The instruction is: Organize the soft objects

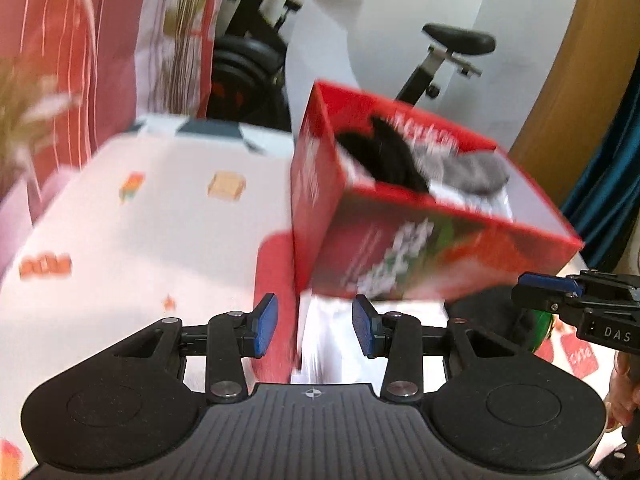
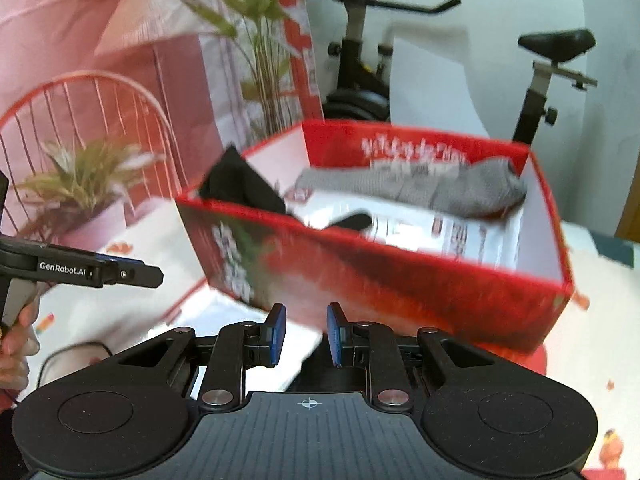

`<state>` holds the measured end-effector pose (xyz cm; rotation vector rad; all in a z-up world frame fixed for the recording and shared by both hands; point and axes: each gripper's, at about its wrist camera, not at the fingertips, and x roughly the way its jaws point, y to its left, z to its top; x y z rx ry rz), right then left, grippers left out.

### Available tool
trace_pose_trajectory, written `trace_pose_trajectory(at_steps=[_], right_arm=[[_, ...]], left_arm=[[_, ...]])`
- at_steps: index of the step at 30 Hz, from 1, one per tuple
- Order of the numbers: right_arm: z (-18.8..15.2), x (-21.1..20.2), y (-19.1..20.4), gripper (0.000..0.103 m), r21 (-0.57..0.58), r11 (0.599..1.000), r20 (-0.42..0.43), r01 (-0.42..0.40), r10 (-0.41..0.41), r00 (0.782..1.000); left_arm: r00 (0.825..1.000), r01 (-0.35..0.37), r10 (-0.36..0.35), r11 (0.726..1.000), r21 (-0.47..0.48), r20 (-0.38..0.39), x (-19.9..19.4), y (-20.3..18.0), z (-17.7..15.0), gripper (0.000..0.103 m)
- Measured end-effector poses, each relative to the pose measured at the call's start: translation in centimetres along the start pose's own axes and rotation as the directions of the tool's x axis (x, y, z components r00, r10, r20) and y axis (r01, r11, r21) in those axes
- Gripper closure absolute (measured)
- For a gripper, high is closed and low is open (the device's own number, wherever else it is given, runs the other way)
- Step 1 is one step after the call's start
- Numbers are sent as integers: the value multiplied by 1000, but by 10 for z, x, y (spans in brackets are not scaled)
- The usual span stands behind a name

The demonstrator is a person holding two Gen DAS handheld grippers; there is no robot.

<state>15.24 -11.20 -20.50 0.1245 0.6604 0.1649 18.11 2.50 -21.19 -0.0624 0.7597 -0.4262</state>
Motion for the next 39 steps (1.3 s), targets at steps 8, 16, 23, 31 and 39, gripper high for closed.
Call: trace_pose_trajectory(at_steps=[8, 16, 23, 31, 39], right_arm=[[-31, 28, 5, 82, -101, 993, -96, 59, -69, 993], [-48, 44, 17, 75, -219, 974, -159, 57, -93, 983], [-46, 53, 36, 72, -377, 925, -141, 55, -116, 983], [-44, 61, 52, 72, -544, 837, -119, 57, -145, 982], [-53, 58, 62, 70, -684, 727, -81, 62, -161, 984]], left_arm=[[998, -43, 41, 999, -25, -54, 27, 4, -26, 61], [997, -56, 55, 998, -18, -59, 39, 5, -30, 61], [995, -67, 66, 998, -18, -68, 45, 8, -31, 61], [996, -58, 56, 998, -28, -70, 46, 9, -30, 61], [997, -40, 36, 998, -49, -72, 50, 12, -28, 62]])
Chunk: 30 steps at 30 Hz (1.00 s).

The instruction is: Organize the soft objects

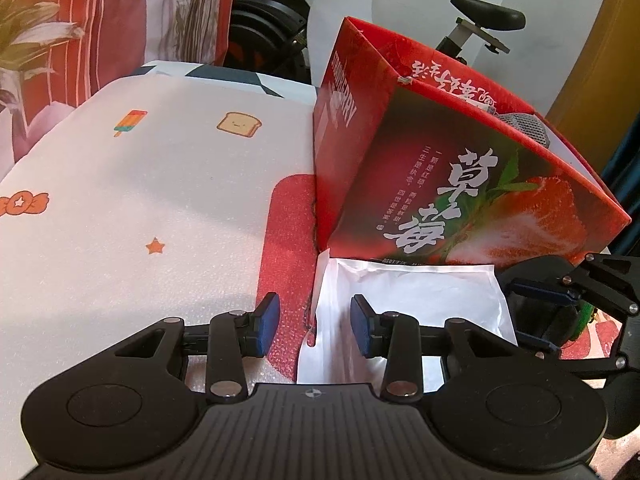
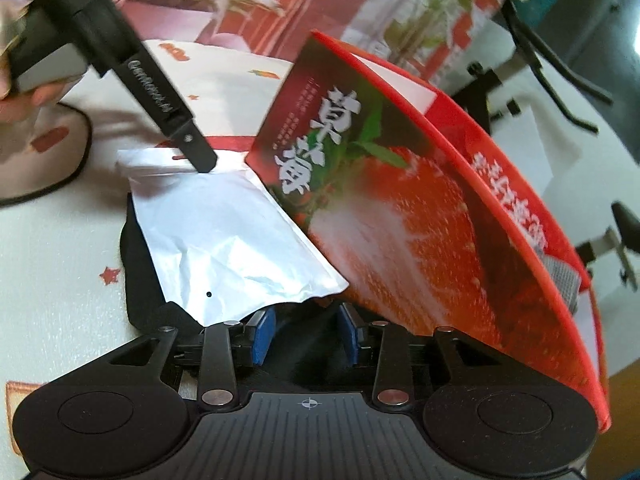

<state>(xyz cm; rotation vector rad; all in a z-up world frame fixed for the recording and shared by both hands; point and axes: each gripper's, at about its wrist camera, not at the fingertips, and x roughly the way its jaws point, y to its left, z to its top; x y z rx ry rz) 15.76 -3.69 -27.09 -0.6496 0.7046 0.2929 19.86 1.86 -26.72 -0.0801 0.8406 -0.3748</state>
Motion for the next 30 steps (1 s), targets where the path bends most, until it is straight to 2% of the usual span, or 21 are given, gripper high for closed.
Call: trace_pose_trajectory(at_steps=[9, 16, 18, 21, 23, 28, 30], right_arm=[[7, 3, 12, 69, -126, 992, 37, 11, -6, 999], [8, 3, 23, 57, -257, 965, 72, 57, -40, 997], [8, 3, 26, 57, -280, 959, 79, 53, -32, 996], [10, 3, 28, 68, -298, 954, 74, 13, 10, 997], [11, 4, 27, 79, -283, 959, 69, -2, 23, 997], [14, 1, 8, 83, -121, 989, 55, -91, 98, 994], [14, -1, -3, 84, -37, 991, 59, -125, 127, 990]], left_arm=[[1000, -8, 8, 1000, 11, 1, 0, -2, 0, 64], [1000, -12, 12, 1000, 15, 0, 0, -2, 0, 64], [1000, -13, 13, 1000, 14, 0, -1, -2, 0, 64], [1000, -15, 15, 1000, 15, 1, -1, -3, 0, 64], [1000, -15, 15, 1000, 15, 3, -1, -2, -1, 64], [1000, -1, 1, 1000, 0, 1, -1, 1, 0, 64], [1000, 21, -21, 999, -32, -3, -2, 6, 2, 64]])
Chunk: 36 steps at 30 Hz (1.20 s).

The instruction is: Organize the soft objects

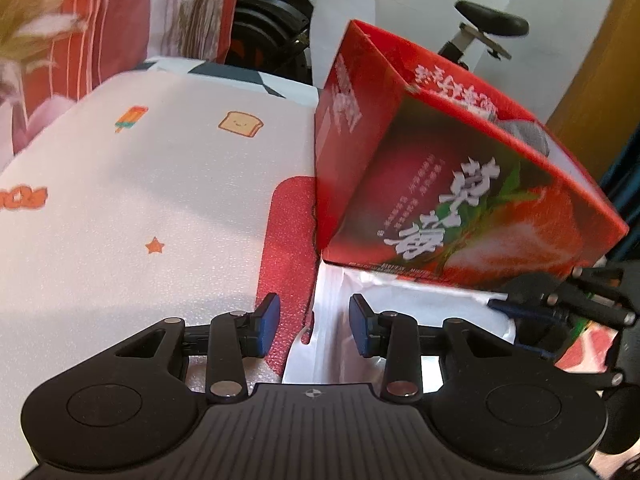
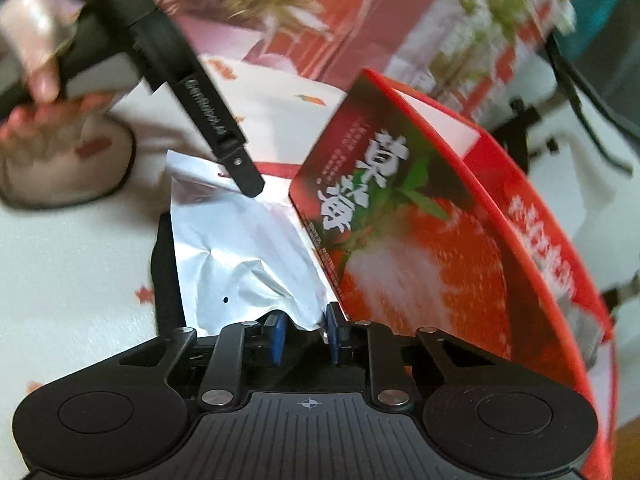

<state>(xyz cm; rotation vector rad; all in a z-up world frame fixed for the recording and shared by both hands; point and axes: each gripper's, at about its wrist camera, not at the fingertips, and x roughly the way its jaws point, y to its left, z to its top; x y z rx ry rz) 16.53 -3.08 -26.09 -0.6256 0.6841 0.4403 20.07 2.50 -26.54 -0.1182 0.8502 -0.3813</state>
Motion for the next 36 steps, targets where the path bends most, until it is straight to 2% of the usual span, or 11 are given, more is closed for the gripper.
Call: trace_pose_trajectory(at_steps=[3, 7, 11, 17, 18, 19, 23, 30, 36], right_arm=[[-3, -6, -20, 86, 170, 984, 22, -52, 48, 999], [-14, -11, -50, 86, 412, 903, 58, -125, 111, 992], [-36, -14, -77, 86, 633, 755, 97, -172, 143, 985], [-75, -17, -111, 83, 844, 489, 170, -221, 148, 974], [-81, -16, -114, 83, 861, 455, 178, -227, 148, 973], [-86, -15, -115, 83, 870, 439, 180, -225, 142, 973], [-88, -14, -116, 79, 872, 445, 165, -203, 124, 979], [-74, -25, -109, 75, 829, 544, 124, -129, 47, 991], [-64, -40, -107, 75, 784, 615, 116, -86, -9, 993]], left_arm=[[1000, 23, -23, 999, -32, 18, -6, 5, 4, 64], [997, 21, -20, 1000, -6, 73, -21, 5, 10, 64], [992, 28, -28, 1000, 0, 122, -34, 7, 19, 63], [986, 91, -95, 995, 33, 134, -34, -7, 21, 63], [986, 105, -110, 993, 46, 128, -32, -11, 21, 63], [985, 119, -125, 991, 55, 120, -31, -14, 20, 63], [983, 149, -158, 984, 103, 93, -22, -28, 19, 62], [983, 166, -177, 971, 175, 53, 1, -47, 19, 61], [980, 184, -196, 965, 189, 46, 7, -49, 20, 59]])
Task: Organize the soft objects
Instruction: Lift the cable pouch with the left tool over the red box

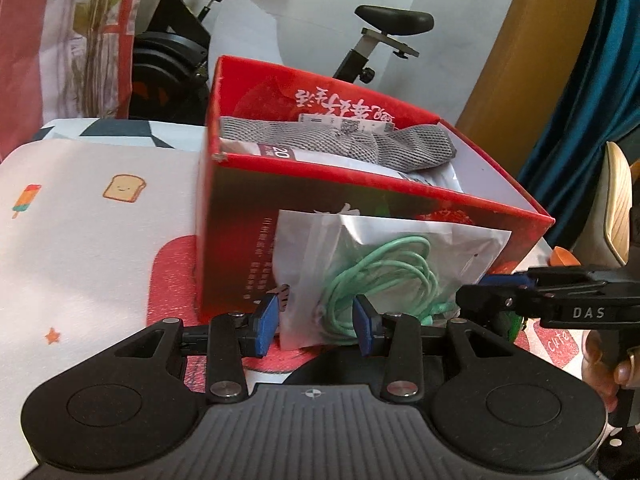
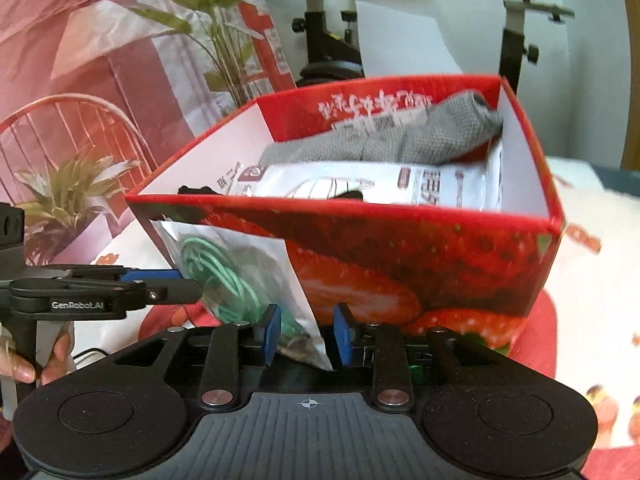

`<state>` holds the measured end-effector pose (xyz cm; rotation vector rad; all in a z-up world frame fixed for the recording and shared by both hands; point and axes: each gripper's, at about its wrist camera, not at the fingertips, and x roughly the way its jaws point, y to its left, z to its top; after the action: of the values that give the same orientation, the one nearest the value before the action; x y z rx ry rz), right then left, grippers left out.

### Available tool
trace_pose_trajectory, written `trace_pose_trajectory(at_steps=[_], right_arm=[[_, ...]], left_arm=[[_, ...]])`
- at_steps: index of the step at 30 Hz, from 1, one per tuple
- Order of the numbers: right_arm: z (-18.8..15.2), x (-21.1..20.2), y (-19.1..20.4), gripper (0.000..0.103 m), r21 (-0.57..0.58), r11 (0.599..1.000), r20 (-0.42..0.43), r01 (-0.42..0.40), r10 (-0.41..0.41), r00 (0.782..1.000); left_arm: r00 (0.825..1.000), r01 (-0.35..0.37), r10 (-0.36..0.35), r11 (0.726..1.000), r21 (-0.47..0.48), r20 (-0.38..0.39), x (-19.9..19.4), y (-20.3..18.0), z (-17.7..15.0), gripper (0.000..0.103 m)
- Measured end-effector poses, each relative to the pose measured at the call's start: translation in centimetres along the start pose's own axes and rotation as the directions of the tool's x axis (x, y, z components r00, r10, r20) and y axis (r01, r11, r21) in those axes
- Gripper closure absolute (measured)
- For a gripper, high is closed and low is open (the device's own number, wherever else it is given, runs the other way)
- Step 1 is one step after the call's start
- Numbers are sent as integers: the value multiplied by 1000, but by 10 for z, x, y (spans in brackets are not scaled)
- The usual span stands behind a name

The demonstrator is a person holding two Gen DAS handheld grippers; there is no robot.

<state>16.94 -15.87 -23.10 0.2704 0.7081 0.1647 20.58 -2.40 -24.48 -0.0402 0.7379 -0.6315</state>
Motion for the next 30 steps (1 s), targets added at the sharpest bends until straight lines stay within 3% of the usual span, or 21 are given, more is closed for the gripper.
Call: trace_pose_trajectory(at_steps=[12, 17, 30], right_arm=[[3, 0, 6, 85, -37, 999, 6, 19, -19, 1000], [3, -3, 5, 87, -35, 999, 9, 26, -25, 1000], [13, -34, 14, 87, -40, 999, 85, -12, 15, 996]], left_arm=[[1000, 18, -18, 995, 98, -1, 4, -10, -2, 52], [1000, 7, -7, 993, 117, -5, 0, -13, 0, 64], [996, 39, -49, 990, 133, 73, -40, -26, 11, 66]])
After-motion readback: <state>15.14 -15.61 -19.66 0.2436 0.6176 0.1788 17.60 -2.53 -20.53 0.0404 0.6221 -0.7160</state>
